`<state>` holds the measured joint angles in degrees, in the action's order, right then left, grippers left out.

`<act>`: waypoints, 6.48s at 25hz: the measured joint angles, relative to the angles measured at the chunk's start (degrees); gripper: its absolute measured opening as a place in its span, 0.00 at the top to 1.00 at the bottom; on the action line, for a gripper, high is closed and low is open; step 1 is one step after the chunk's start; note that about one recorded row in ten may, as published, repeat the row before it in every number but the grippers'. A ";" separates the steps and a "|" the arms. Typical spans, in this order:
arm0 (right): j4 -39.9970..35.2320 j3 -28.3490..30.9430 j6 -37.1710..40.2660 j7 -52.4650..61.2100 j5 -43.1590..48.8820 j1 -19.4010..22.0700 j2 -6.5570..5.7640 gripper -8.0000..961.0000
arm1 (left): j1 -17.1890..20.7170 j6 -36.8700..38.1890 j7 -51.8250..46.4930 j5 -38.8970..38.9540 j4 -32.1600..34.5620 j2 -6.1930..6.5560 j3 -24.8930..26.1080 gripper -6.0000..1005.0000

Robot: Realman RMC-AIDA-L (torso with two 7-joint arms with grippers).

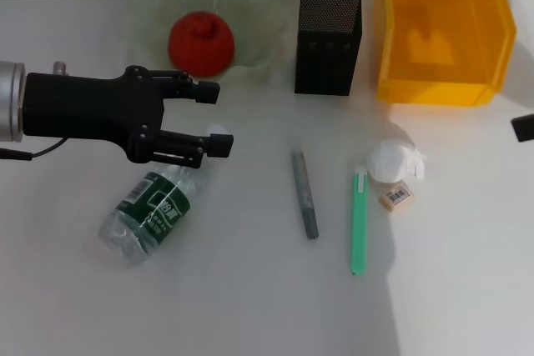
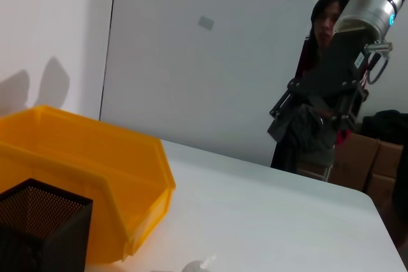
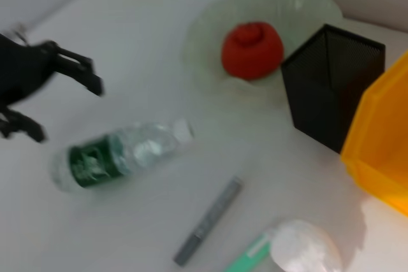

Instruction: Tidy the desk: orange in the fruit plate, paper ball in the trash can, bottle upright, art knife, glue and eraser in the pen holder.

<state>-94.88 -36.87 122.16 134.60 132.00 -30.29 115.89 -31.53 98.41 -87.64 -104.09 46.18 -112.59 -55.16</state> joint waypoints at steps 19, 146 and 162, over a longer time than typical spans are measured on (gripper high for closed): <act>33.49 -26.66 -32.50 0.96 20.18 -14.31 2.72 0.16 | -0.39 -0.93 -0.52 -0.15 -0.59 -0.54 -0.02 0.16; 57.79 -7.15 -17.62 -62.01 -35.50 19.18 3.12 0.12 | -6.66 -27.78 -69.60 -45.19 24.85 -6.20 -37.89 0.54; 59.21 -6.97 -17.93 -61.81 -35.90 17.36 2.98 0.12 | 13.58 -33.73 -35.27 -10.58 36.17 -6.07 -23.34 0.55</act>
<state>-35.67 -43.85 104.23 72.79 96.10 -12.93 118.87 -17.94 64.68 -122.91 -114.67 82.36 -118.65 -78.50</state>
